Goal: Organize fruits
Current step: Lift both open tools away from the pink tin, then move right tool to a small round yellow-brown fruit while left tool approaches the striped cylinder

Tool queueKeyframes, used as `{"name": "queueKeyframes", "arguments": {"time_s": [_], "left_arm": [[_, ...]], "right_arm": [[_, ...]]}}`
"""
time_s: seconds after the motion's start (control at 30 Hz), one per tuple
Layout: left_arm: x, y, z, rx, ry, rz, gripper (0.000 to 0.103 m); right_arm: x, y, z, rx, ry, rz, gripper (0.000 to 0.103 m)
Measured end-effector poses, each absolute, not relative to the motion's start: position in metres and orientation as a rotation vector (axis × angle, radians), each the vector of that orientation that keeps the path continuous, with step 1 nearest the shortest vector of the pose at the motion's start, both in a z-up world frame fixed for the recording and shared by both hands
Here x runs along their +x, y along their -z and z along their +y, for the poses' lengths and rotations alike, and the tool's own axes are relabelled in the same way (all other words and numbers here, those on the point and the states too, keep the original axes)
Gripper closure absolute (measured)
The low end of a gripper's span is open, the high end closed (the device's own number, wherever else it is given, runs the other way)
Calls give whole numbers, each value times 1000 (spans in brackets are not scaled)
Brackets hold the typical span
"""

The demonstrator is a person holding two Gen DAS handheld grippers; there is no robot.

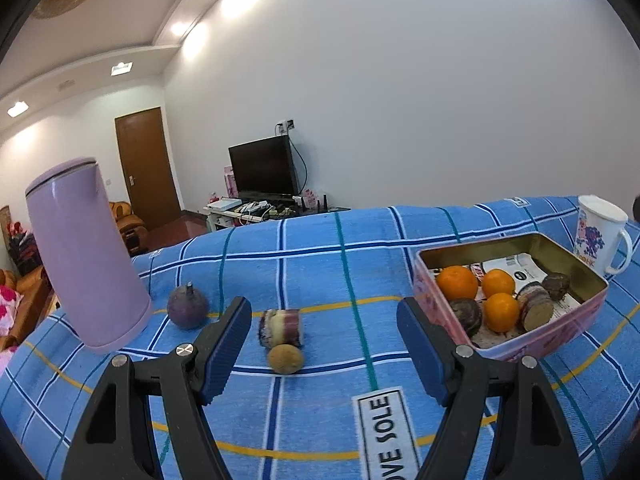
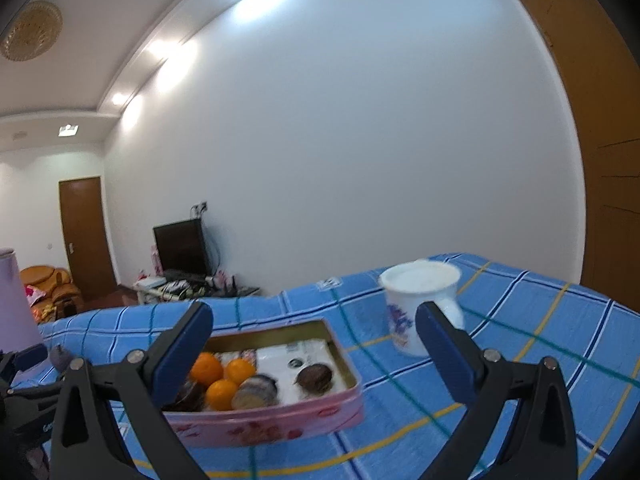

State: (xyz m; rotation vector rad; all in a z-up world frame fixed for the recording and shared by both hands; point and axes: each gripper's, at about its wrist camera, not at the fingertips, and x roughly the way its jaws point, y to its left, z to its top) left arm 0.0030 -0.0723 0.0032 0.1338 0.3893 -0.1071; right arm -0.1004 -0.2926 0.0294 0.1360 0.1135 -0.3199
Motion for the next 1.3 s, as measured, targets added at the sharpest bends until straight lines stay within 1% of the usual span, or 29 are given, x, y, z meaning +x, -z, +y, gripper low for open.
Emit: {"name": "queueKeyframes", "arguments": {"time_s": [0.5, 0.93, 1.3], "left_arm": [[20, -2, -34, 155, 58, 386, 27], [52, 3, 13, 106, -41, 480, 27], [84, 8, 85, 22, -275, 563, 27]], "right_arm": [[-64, -20, -220, 88, 178, 208, 0], [-32, -13, -170, 83, 67, 244, 0], [3, -5, -137, 55, -18, 339, 0]]}}
